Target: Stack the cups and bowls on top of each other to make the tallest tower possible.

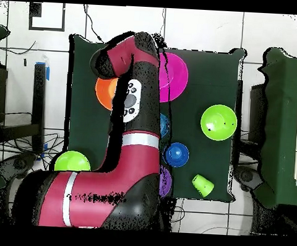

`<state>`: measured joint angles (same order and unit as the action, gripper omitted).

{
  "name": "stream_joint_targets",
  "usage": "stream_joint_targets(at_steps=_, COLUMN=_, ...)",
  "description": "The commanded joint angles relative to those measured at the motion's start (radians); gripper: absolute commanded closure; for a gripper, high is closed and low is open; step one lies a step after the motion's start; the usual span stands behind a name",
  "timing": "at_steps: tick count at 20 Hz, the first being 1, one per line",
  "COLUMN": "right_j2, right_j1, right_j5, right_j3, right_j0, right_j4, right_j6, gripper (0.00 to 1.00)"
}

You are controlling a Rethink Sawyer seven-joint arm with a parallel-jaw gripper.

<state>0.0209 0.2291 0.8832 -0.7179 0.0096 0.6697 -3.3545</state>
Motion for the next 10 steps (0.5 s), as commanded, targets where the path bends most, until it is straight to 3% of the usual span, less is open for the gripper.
stream_joint_targets(at_steps=1, right_j2=-0.110, right_j1=0.012, right_j5=-0.048, right_j3=-0.016, right_j0=0.028, right_j4=-0.088, right_j6=0.071, gripper=1.00)
stream_joint_targets(at_steps=10, right_j2=-0.066, right_j1=0.020, right_j5=-0.100, right_j3=-0.054, right_j0=0.041, right_j4=-0.108, right_j6=0.067, gripper=1.00)
